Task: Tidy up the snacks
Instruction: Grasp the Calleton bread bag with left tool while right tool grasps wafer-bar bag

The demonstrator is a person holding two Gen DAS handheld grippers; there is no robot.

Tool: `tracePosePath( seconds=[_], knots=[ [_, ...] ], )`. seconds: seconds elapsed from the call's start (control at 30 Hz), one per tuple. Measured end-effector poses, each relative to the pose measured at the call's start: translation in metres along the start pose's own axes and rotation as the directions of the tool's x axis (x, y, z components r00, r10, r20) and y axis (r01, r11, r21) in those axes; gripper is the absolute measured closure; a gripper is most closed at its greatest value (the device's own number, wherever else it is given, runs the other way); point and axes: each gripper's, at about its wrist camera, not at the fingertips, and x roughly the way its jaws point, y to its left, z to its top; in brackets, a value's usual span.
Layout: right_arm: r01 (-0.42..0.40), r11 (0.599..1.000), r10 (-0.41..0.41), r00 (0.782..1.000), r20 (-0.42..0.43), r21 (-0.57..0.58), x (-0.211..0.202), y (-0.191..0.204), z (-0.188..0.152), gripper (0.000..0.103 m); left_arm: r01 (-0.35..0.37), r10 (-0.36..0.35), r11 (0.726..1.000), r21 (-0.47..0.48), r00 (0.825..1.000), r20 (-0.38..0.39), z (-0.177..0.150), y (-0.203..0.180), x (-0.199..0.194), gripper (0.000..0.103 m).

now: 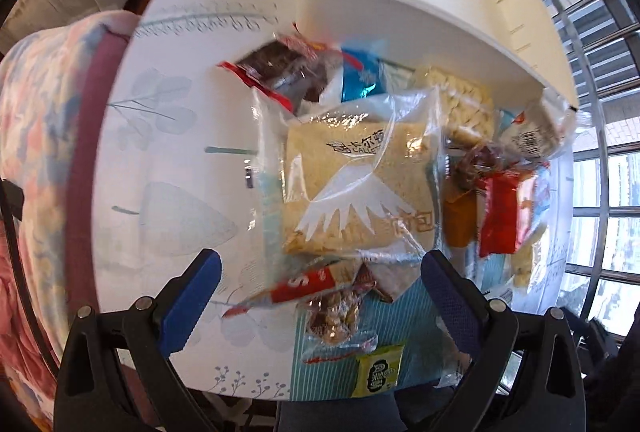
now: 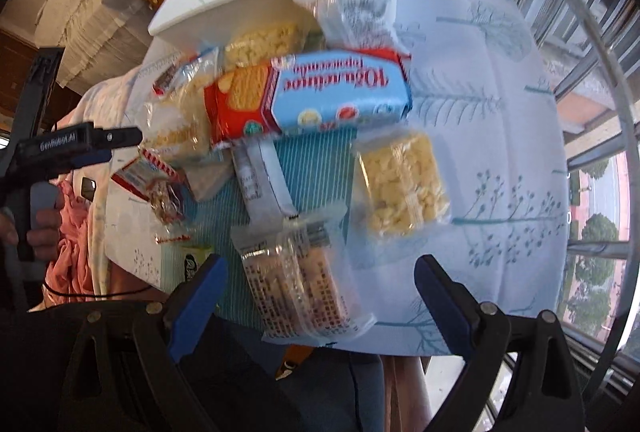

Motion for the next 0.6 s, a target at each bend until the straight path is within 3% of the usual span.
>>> tracePosePath(
  seconds=[0.23, 0.5, 0.57, 0.6],
  knots=[
    [-0.003, 0.999, 0.009, 0.991, -0.133, 0.042, 0.033, 0.002, -0.014, 0.008, 0.021, -0.025, 0.999, -0.043, 0.996, -0.087, 0.018, 0.001, 0.032, 0.003],
    [0.028, 0.998, -0.014, 0.974, -0.228, 0.059, 0.061, 0.008, -0.023, 0.008, -0.042, 0.034, 0.998, -0.045, 0.987, -0.157, 0.037, -0.012, 0.058, 0.003],
    [0.064, 0.997, -0.053, 0.969, -0.240, 0.038, 0.065, 0.012, -0.025, 0.007, -0.048, 0.038, 0.997, -0.054, 0.984, -0.173, 0.043, -0.017, 0.066, 0.000],
    [-0.066, 0.992, 0.081, 0.986, -0.147, 0.103, 0.066, 0.015, -0.025, 0.007, -0.051, 0.039, 0.997, -0.060, 0.984, -0.176, 0.046, -0.018, 0.067, 0.000]
  ],
)
